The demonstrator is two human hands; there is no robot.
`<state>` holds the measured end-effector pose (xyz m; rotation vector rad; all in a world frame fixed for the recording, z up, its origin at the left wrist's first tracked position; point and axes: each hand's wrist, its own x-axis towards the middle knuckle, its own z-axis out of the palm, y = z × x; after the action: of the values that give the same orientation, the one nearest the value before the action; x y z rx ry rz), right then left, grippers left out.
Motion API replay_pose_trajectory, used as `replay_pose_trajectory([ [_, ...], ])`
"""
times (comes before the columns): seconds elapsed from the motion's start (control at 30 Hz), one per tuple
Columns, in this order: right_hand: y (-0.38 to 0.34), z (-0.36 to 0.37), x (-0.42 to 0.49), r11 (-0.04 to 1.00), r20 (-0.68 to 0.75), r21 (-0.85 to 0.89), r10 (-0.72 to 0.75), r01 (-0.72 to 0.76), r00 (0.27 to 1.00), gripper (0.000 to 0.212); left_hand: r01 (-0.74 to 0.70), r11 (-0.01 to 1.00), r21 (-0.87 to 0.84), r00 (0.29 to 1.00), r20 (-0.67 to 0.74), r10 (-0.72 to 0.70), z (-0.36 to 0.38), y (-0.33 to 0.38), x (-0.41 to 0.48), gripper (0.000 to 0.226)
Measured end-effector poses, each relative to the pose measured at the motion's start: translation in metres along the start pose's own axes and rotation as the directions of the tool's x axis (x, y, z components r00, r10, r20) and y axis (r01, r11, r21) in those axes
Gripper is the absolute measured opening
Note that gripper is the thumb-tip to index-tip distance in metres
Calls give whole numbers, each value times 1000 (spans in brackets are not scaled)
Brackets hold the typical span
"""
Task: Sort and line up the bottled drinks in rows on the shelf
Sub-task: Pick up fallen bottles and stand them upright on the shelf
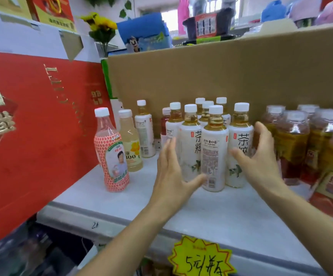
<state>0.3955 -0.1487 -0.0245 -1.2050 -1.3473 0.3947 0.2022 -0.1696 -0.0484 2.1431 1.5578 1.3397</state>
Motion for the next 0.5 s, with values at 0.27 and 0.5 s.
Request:
replay_pose_trajectory([
  [0.27, -69, 79, -27, 874, 14, 22, -486, 486, 874, 58, 40, 992, 122, 865, -502, 27, -85, -72, -1, 114],
  [0.5, -76, 192, -7, 998, 524, 28, 35, -58, 851, 73, 294, 919, -263, 906, -229, -355, -109, -122, 24, 81],
])
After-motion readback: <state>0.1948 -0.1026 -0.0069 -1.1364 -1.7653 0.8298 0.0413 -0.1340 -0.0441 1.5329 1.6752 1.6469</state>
